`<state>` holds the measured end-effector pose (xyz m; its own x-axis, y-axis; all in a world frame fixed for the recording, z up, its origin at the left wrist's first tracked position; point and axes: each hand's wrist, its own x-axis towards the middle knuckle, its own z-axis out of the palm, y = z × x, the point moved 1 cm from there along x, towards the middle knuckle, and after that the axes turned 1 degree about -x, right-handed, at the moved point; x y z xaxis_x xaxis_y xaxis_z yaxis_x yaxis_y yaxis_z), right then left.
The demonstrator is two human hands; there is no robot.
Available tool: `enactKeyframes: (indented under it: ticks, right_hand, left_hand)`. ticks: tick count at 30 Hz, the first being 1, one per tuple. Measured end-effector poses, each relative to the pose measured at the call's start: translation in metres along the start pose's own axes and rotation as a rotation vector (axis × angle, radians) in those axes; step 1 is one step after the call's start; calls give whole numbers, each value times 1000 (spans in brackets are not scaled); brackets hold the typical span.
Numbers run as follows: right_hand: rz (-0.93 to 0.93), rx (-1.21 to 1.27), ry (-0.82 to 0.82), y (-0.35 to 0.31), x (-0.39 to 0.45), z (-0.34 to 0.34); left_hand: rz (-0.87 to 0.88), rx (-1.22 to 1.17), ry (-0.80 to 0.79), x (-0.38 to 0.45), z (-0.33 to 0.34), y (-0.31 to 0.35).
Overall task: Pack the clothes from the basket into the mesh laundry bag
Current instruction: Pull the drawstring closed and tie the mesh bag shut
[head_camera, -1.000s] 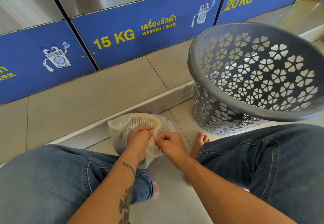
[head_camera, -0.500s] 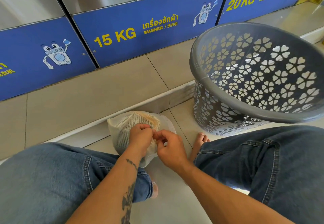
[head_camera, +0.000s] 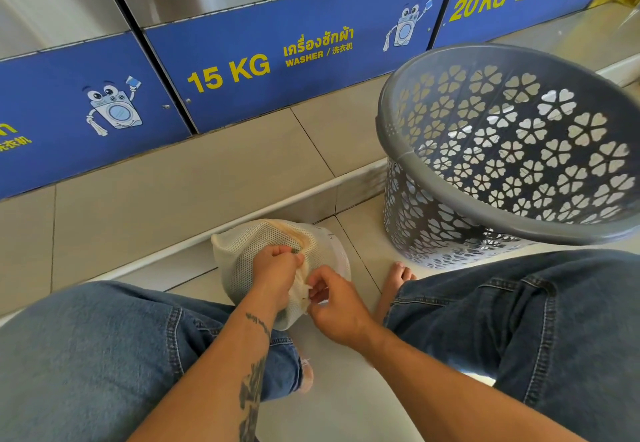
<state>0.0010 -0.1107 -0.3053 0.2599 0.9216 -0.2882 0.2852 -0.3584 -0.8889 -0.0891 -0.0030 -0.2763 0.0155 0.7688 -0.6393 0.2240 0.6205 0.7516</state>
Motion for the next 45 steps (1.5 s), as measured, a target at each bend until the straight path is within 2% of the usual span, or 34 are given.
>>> enactKeyframes:
  ticks: [2,4,9,18,20,23,26,29,31,34,39,41,43,45]
  right_hand:
    - [109,101,71,0,0,1]
    - [163,33,55,1,2,0]
    - [156,2,56,-10,5,3]
    - [211,96,-188,-22,4,10]
    - [237,125,-221,-23,8,8]
    - [297,21,-275,-12,12,-5]
    - [394,-123,-137,3,19,-24]
    - [464,-122,19,1,39,-31]
    - [474,-126,87,-5,54,-29]
    - [510,-136,104,-10,75,-20]
    - [521,7,59,-6,119,-9]
    - [556,102,-41,0,136,-3]
    - [616,154,-164,8,146,3]
    - [624,154,-204,10,145,5]
  left_hand:
    - [8,-31,17,3,0,3]
    - [10,-54,32,6,-1,4]
    - [43,-39,12,8,-1,2]
    - [174,-51,76,8,-12,12]
    - [235,1,50,8,-14,19]
    - [365,177,50,11,-24,38]
    - [445,426,145,13,-55,52]
    - [282,533,260,13,-93,42]
    - [122,482,335,14,-110,29]
    - [-43,352,399,23,-118,21]
    - [-217,353,129,42,-108,3]
    - [-262,251,15,51,-105,-12]
    - [-276,190,-23,58,-102,-22]
    - [-223,224,-6,60,-100,-22]
